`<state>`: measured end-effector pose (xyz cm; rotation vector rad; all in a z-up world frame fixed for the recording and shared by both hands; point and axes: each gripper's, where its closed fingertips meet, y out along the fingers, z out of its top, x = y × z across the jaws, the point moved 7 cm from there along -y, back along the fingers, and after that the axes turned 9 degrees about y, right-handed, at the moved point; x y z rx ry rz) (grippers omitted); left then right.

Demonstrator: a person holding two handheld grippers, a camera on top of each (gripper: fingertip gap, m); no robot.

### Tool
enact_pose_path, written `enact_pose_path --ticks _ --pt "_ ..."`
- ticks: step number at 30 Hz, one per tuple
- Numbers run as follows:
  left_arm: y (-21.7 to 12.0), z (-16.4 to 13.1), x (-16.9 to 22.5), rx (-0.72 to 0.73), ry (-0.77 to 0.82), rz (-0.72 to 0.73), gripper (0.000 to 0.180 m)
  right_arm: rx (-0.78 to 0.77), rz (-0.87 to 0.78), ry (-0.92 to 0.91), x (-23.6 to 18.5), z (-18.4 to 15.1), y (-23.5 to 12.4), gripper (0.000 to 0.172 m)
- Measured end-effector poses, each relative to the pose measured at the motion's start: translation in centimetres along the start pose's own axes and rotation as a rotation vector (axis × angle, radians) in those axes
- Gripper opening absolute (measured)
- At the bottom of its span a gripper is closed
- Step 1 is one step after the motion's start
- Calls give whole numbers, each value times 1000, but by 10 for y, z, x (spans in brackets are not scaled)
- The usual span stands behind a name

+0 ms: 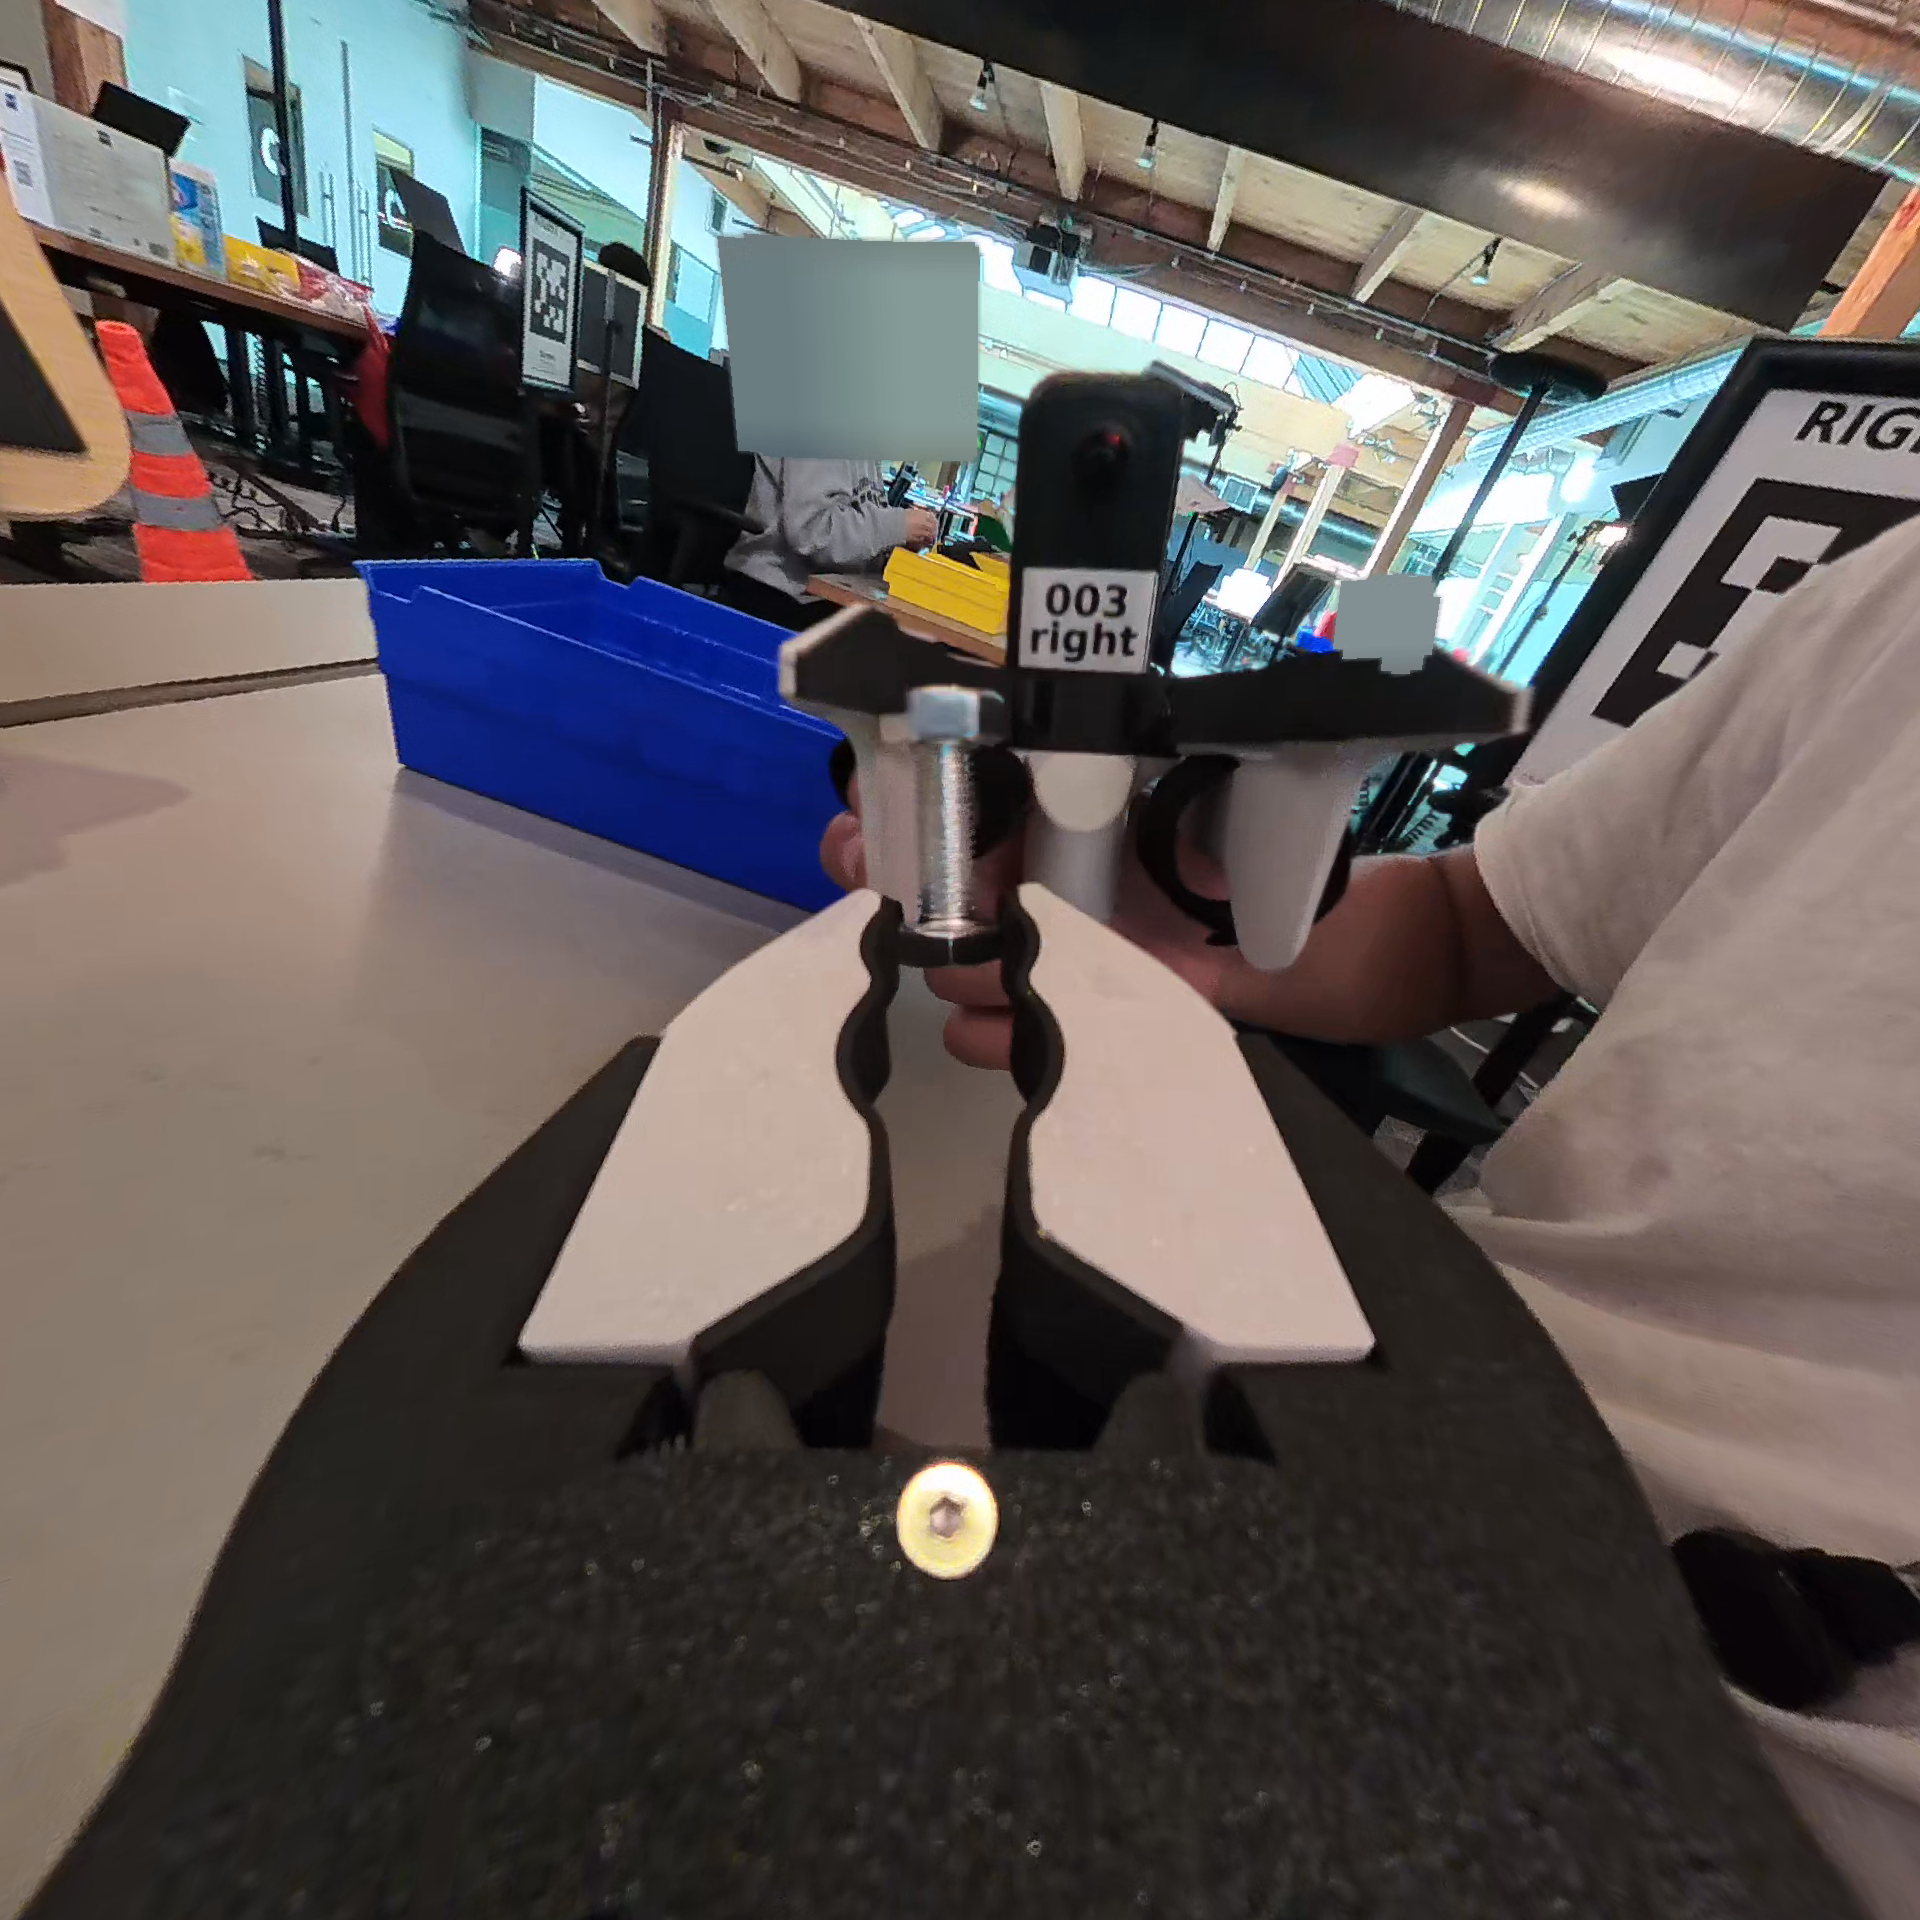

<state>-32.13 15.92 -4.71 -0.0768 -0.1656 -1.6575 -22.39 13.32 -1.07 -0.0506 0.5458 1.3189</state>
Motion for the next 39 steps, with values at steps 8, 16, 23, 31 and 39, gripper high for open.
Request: enact_pose_path --ticks 8,16,23,31,39 --pt "-2 -2 -9 -14 -13 44 18 58 -67 69 27 -6 -34 75" --pt "16 -10 0 -43 -30 -26 18 23 68 73 7 -13 -21 84" --pt "1 -7 -13 -27 -46 37 18 108 87 175 18 -10 -37 66" --pt "19 -14 2 -67 -42 -41 18 120 65 104 12 -20 -23 75" --pt "0 -7 -15 5 -91 31 18 124 62 126 21 -14 -40 48"
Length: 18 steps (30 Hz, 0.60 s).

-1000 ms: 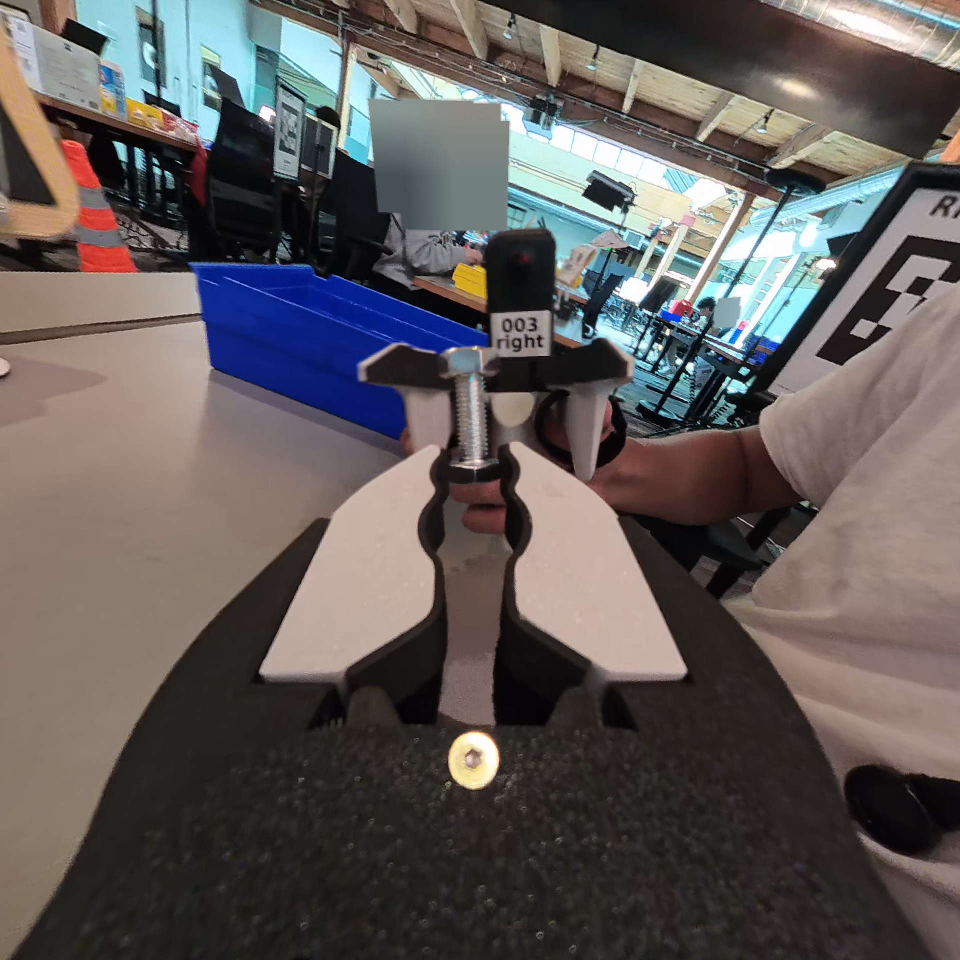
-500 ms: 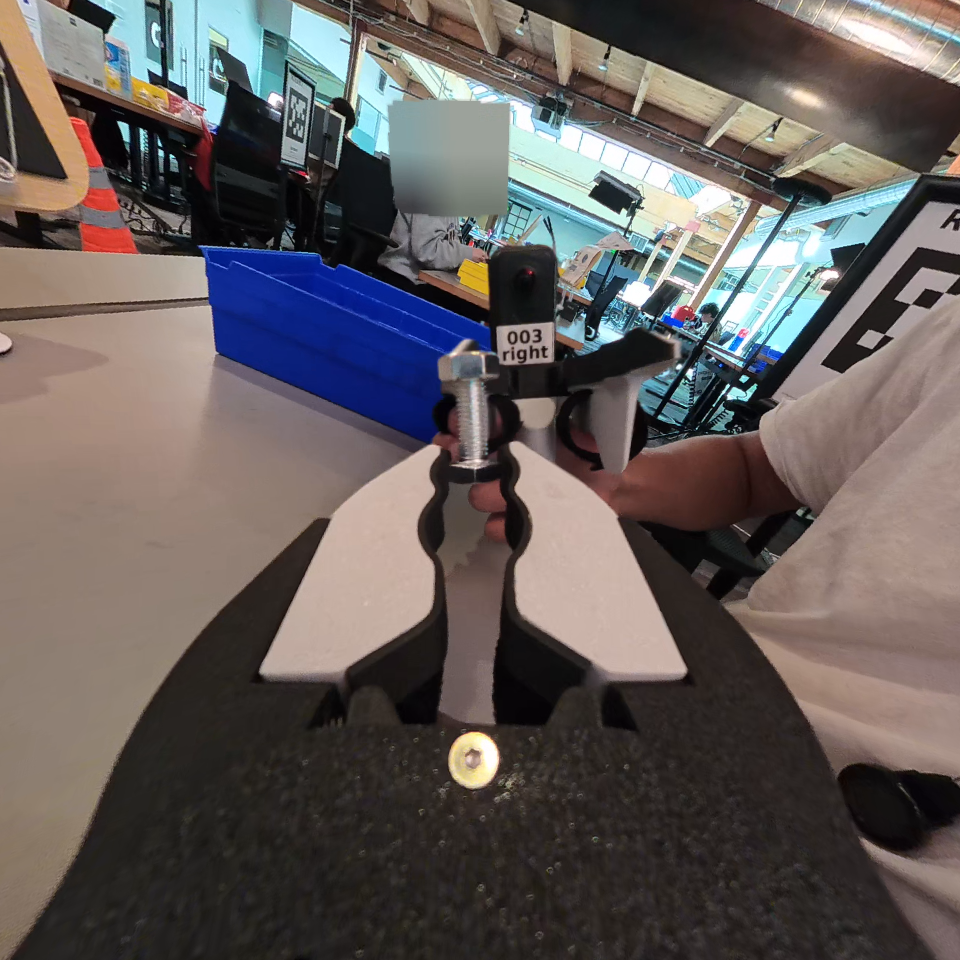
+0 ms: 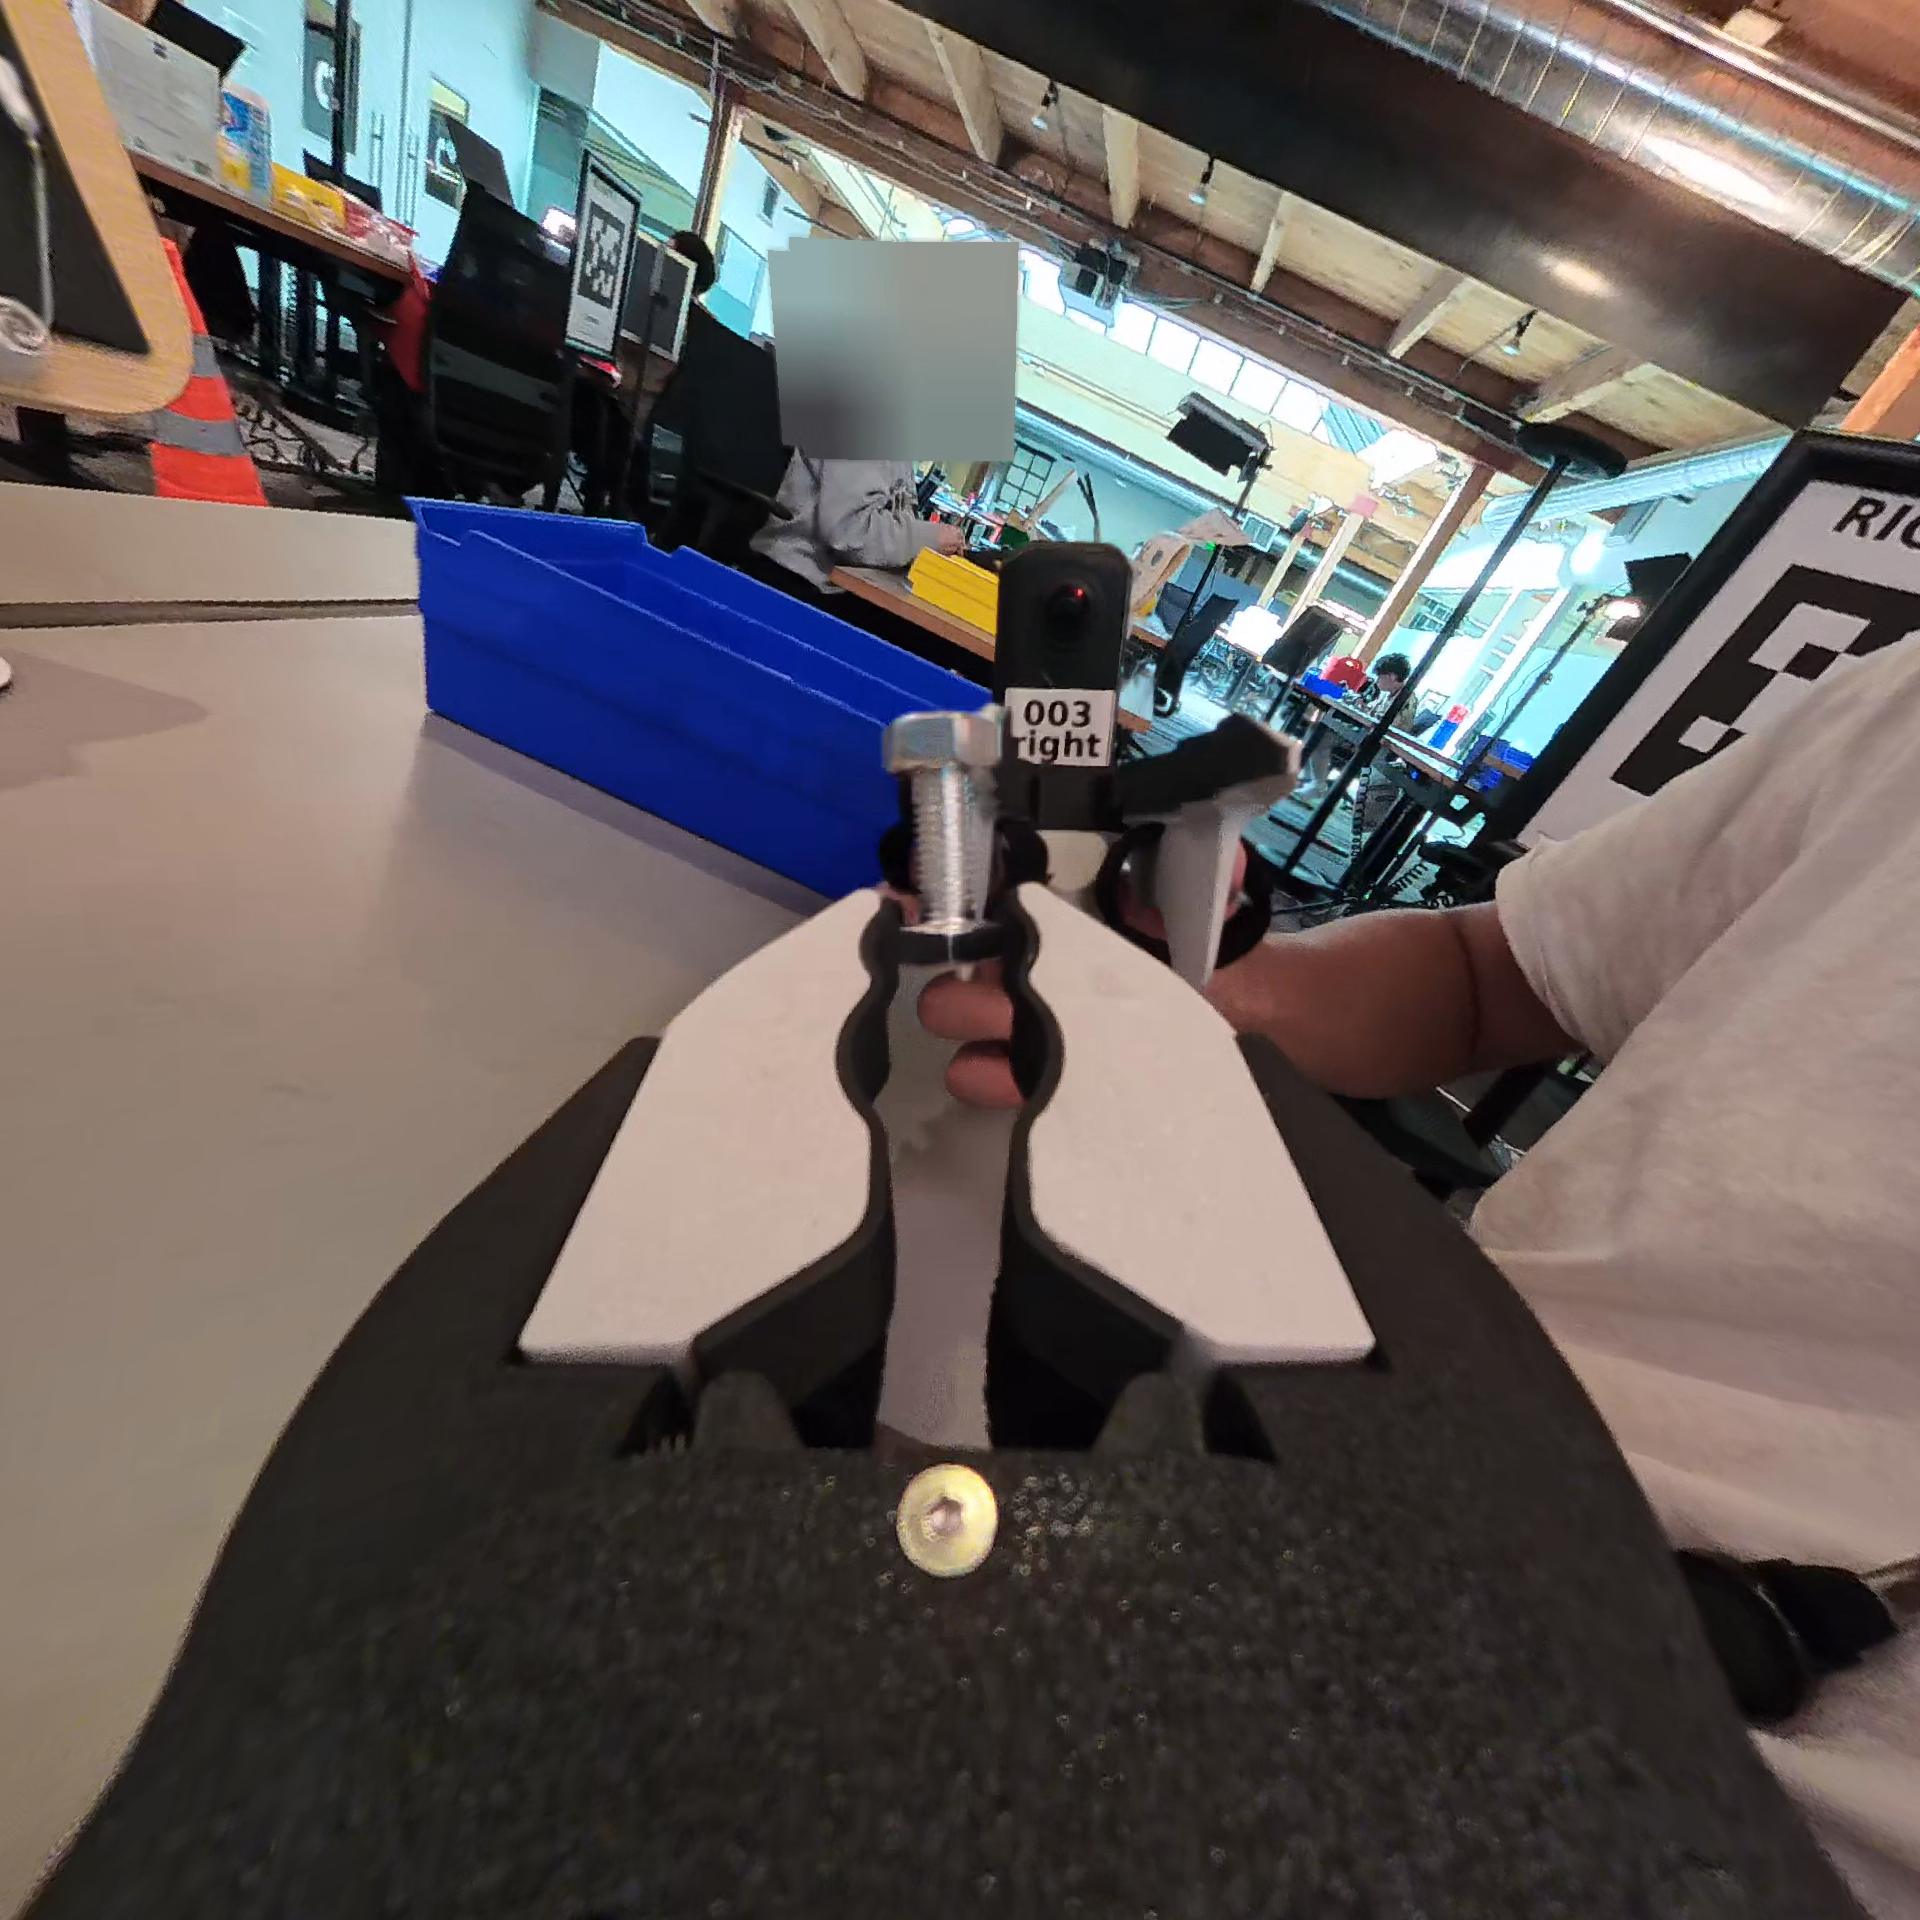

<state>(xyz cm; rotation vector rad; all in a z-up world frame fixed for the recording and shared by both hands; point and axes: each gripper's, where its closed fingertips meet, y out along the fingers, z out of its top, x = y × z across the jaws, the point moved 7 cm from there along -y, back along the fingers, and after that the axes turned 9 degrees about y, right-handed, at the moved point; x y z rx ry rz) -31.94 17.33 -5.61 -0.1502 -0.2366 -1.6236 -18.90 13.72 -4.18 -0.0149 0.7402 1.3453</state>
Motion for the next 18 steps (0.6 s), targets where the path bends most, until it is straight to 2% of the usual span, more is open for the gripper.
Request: enact_pose_path --ticks 2,5,8,12,14,18 --pt "0 -1 -1 -3 -2 3 18 31 -33 13 6 4 -3 51" --pt "5 -2 4 -12 -5 -30 18 44 -79 -6 11 4 -1 71" --pt "13 -7 11 -53 9 -72 18 23 -44 -30 5 -2 10 81" --pt "16 -8 13 -61 9 -84 18 3 42 -46 -7 -10 20 82" --pt "12 -5 11 -33 2 -84 18 2 30 -79 -9 -9 18 85" --pt "3 3 9 28 -3 -78 18 -30 14 -82 -8 -9 12 79"
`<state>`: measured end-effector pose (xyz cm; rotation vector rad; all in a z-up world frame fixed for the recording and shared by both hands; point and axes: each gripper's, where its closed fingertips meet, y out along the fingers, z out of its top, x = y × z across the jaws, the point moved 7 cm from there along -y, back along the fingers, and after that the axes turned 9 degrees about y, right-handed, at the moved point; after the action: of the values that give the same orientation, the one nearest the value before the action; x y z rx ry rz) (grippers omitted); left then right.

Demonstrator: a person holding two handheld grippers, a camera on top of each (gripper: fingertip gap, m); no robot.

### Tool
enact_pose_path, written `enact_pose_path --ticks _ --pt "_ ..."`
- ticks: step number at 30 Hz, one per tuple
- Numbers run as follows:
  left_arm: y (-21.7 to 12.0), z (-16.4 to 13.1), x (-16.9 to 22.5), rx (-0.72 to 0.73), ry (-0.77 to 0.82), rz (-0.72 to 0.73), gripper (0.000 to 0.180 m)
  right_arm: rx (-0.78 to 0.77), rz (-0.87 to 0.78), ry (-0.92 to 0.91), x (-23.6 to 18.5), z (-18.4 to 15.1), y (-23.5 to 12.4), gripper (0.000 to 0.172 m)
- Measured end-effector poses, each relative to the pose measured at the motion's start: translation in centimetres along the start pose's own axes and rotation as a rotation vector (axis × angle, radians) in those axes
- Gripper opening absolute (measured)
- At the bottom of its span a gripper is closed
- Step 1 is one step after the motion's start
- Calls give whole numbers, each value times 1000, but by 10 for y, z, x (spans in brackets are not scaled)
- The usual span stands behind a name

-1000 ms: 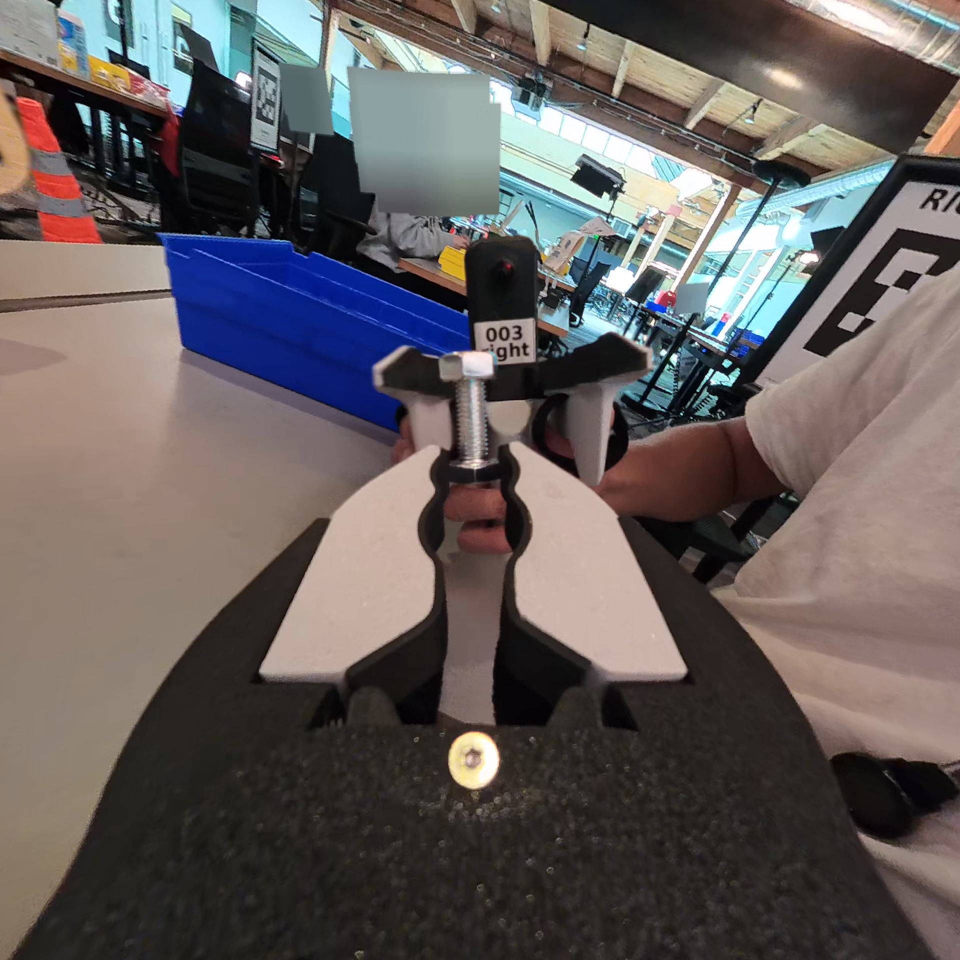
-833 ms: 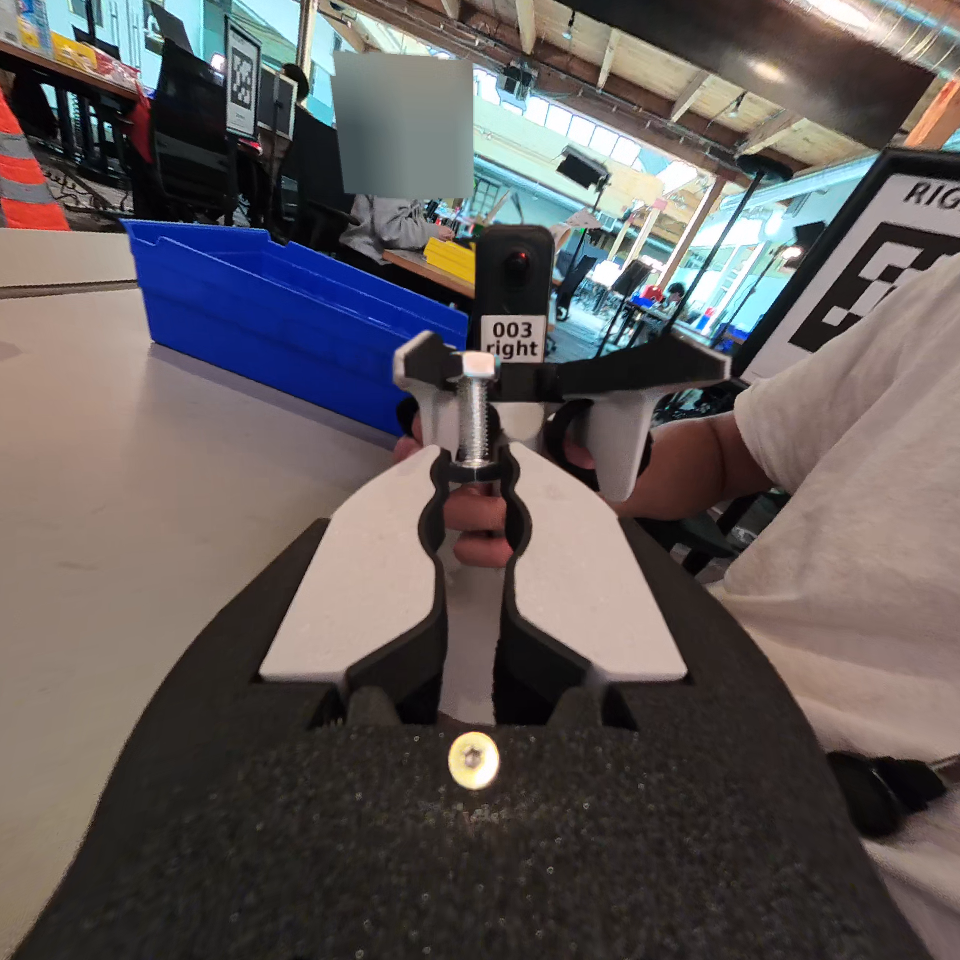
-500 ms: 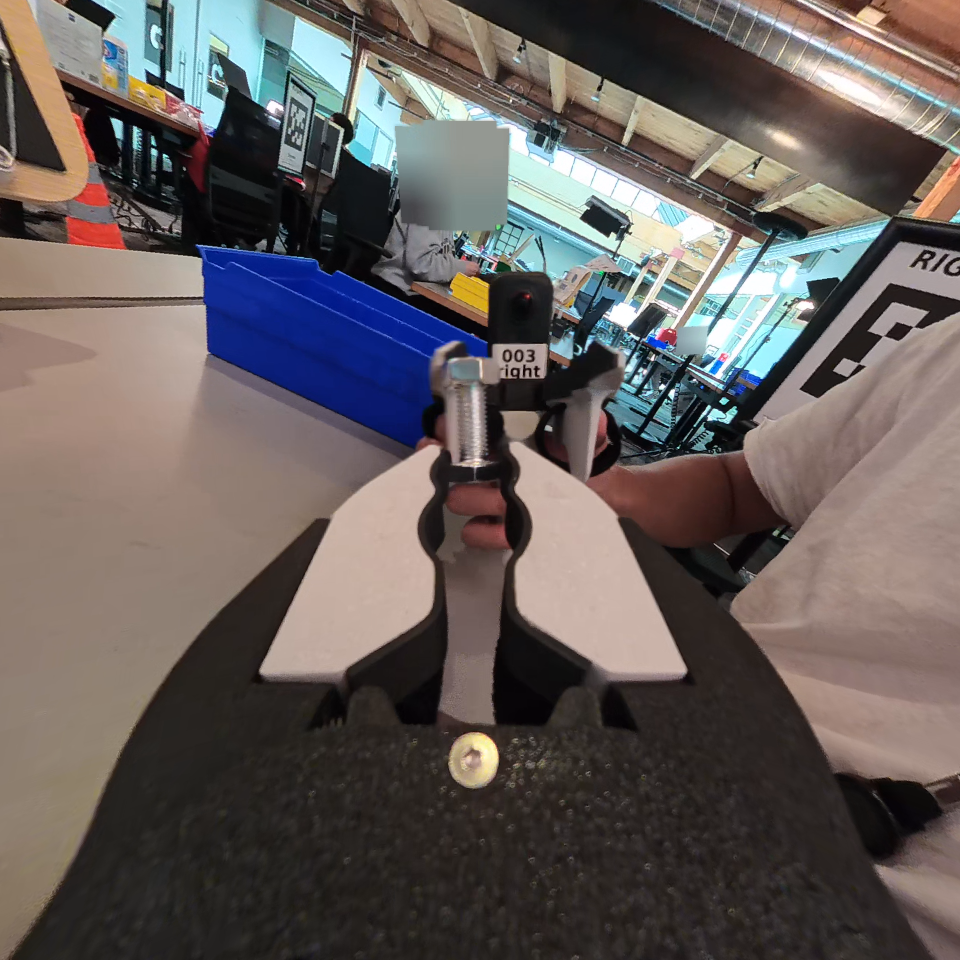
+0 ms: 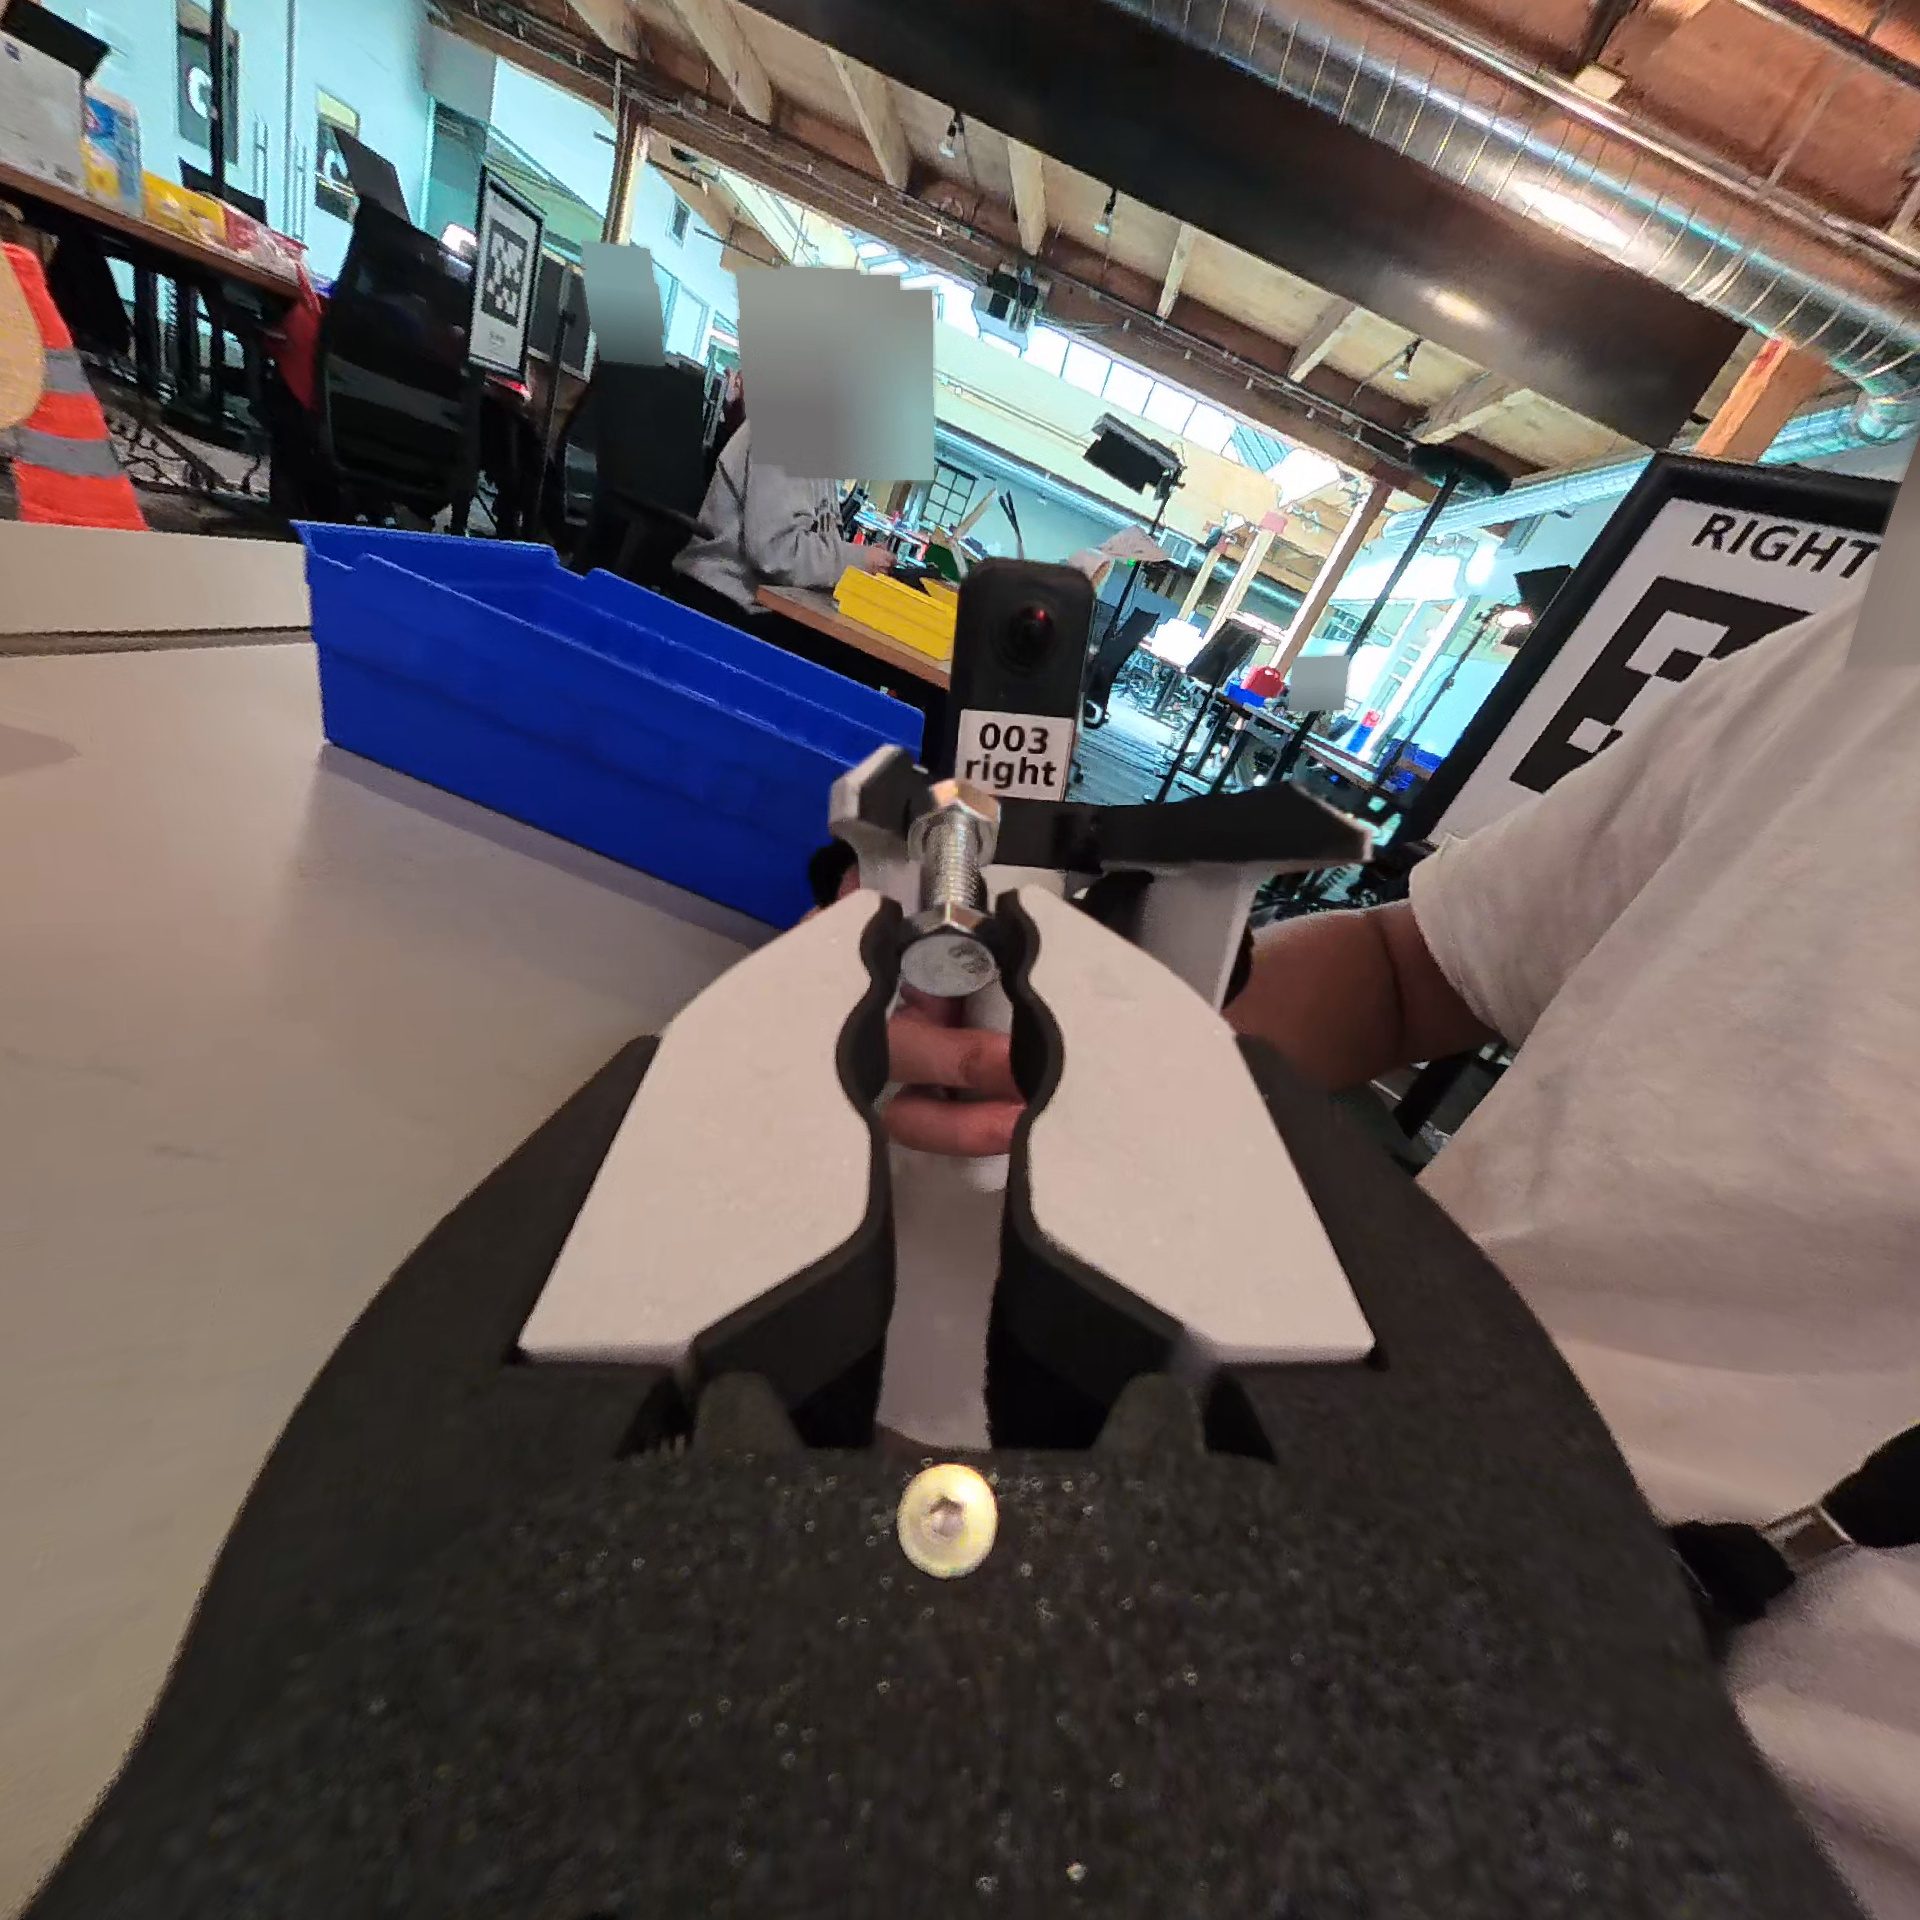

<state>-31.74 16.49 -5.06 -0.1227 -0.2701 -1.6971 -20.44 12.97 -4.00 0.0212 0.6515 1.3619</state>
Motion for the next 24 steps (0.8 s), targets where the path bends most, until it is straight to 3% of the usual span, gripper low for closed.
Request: enact_pose_path --ticks 6,9,14,20,24 --pt "-4 4 -3 73 -72 -21 18 88 -32 14 3 6 0 84" --pt "-2 4 -6 129 -188 -49 17 110 -76 -104 -3 8 3 85" --pt "-3 -1 -11 113 -239 -44 17 -82 -177 -411 -9 0 4 83" --pt "-7 4 -12 141 -259 -66 17 -249 -192 -319 8 -13 -4 75" --pt "-11 -5 -13 -18 -254 -110 18 -299 -216 -453 5 1 -10 72"
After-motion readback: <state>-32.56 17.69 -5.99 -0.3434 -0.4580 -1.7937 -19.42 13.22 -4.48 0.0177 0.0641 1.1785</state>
